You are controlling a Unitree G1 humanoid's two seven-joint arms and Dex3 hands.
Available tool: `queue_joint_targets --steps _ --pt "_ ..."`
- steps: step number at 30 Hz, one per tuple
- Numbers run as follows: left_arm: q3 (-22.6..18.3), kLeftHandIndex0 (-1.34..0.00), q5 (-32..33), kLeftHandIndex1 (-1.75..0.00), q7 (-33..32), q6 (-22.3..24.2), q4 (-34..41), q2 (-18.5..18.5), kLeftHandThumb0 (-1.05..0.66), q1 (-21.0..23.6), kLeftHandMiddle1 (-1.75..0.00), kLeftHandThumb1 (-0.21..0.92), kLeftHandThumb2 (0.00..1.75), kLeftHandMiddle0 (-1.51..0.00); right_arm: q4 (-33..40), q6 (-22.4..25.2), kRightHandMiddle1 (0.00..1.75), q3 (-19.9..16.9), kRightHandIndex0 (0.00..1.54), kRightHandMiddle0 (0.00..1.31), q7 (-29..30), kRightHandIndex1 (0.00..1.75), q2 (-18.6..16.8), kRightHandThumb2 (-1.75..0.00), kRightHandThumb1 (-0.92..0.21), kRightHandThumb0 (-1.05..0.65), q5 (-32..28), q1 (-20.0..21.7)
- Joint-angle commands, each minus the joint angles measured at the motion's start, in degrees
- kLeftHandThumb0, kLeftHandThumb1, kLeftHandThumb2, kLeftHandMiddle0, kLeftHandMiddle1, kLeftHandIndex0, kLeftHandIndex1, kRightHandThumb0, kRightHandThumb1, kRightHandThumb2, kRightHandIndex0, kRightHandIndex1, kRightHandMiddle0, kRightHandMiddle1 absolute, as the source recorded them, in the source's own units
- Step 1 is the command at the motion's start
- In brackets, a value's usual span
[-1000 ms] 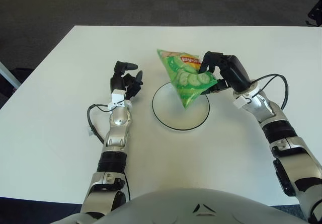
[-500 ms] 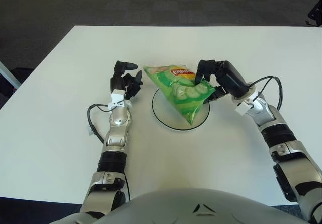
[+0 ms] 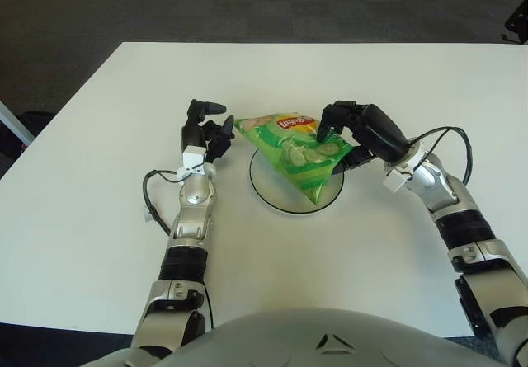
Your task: Put the snack into the plate.
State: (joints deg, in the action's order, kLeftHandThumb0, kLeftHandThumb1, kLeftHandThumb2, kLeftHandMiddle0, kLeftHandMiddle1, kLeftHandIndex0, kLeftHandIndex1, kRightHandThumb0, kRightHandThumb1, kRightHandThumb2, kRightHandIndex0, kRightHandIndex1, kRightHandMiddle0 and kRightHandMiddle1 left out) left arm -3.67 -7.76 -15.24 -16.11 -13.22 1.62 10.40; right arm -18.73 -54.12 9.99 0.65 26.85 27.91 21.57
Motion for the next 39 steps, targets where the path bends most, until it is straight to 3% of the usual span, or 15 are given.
queue_joint_targets --steps 1,2,3,4,5,8,11,15,18,23,27,32,39 --pt "-0.2 -0.41 -0.6 -1.53 -0.4 -0.9 -0.7 -0.8 -0.36 0.9 -1.41 0.92 0.32 -0.94 1.4 0.2 0.63 -0.4 0.56 0.48 -1.1 1.35 0.7 -0.18 -0.92 0.29 -1.4 0.2" --pt "-0.2 -0.41 -0.6 -1.53 -0.5 -1.0 -0.8 -0.8 -0.36 0.9 -1.41 0.92 0.32 -0.94 1.3 -0.1 0.57 -0.4 0.56 0.49 -1.5 1.35 0.9 -0.18 -0.92 0.31 -1.6 0.3" --pt "-0.2 -0.41 -0.7 -1.53 -0.5 -1.1 -0.8 -0.9 -0.36 0.9 -1.41 0.92 0.32 -0.94 1.3 -0.3 0.51 -0.3 0.52 0.50 -1.7 1.13 0.9 -0.14 -0.90 0.05 -1.8 0.4" --pt "-0.3 -0.41 -0.8 -1.53 -0.6 -1.1 -0.9 -0.9 -0.36 1.0 -1.42 0.92 0.32 -0.94 1.3 -0.5 0.49 -0.2 0.51 0.51 -2.1 1.03 1.2 -0.11 -0.90 -0.04 -1.7 0.6" --pt "-0.3 -0.41 -0.8 -1.53 -0.7 -1.2 -0.9 -1.0 -0.36 1.0 -1.42 0.92 0.32 -0.94 1.3 -0.7 0.41 -0.2 0.49 0.51 -2.3 0.78 1.4 -0.07 -0.90 -0.18 -1.6 0.7" --pt "-0.3 -0.41 -1.0 -1.53 -0.8 -1.4 -1.1 -1.1 -0.36 1.0 -1.42 0.92 0.32 -0.94 0.8 -1.5 0.22 0.1 0.46 0.50 -3.8 0.31 2.5 -0.02 -0.89 -0.35 -1.9 1.0" --pt "-0.4 -0.41 -1.1 -1.53 -0.8 -1.5 -1.1 -1.2 -0.36 1.0 -1.42 0.92 0.32 -0.94 -0.5 -3.2 0.10 0.4 0.38 0.44 -5.3 0.10 3.7 -0.01 -0.88 -0.41 -2.7 1.6" --pt "-0.5 -0.41 -1.1 -1.53 -0.8 -1.6 -1.2 -1.3 -0.36 1.0 -1.42 0.92 0.32 -0.94 -1.8 -4.9 0.03 0.8 0.30 0.38 -6.7 0.03 4.5 -0.01 -0.89 -0.45 -3.6 2.3" --pt "-0.6 -0.41 -1.1 -1.53 -0.8 -1.7 -1.3 -1.3 -0.36 1.1 -1.42 0.92 0.32 -0.94 -3.1 -5.1 0.01 2.4 0.21 0.30 -11.3 0.01 6.4 -0.03 -0.91 -0.53 -7.8 3.0" --pt "-0.6 -0.41 -1.1 -1.53 -0.8 -1.7 -1.5 -1.4 -0.36 1.1 -1.42 0.92 0.33 -0.94 -3.7 -2.8 0.00 5.4 0.07 0.17 -22.1 0.00 8.8 -0.10 -0.92 -0.63 -20.5 3.5" --pt "-0.6 -0.41 -1.0 -1.53 -0.7 -1.7 -1.6 -1.4 -0.36 1.2 -1.42 0.92 0.33 -0.94 -1.7 3.2 0.00 6.6 0.04 0.14 -32.8 0.00 10.1 -0.14 -0.92 -0.67 -32.9 3.4" --pt "-0.6 -0.41 -1.0 -1.54 -0.6 -1.6 -1.7 -1.5 -0.36 1.2 -1.42 0.92 0.33 -0.94 1.6 10.7 0.00 5.1 0.03 0.13 -41.3 0.00 11.6 -0.14 -0.92 -0.72 -40.2 2.9" --pt "-0.6 -0.41 -1.0 -1.54 -0.6 -1.5 -1.6 -1.6 -0.36 1.3 -1.42 0.92 0.33 -0.93 2.7 13.8 0.00 1.6 0.02 0.12 -46.9 0.00 11.3 -0.12 -0.92 -0.75 -42.7 2.7"
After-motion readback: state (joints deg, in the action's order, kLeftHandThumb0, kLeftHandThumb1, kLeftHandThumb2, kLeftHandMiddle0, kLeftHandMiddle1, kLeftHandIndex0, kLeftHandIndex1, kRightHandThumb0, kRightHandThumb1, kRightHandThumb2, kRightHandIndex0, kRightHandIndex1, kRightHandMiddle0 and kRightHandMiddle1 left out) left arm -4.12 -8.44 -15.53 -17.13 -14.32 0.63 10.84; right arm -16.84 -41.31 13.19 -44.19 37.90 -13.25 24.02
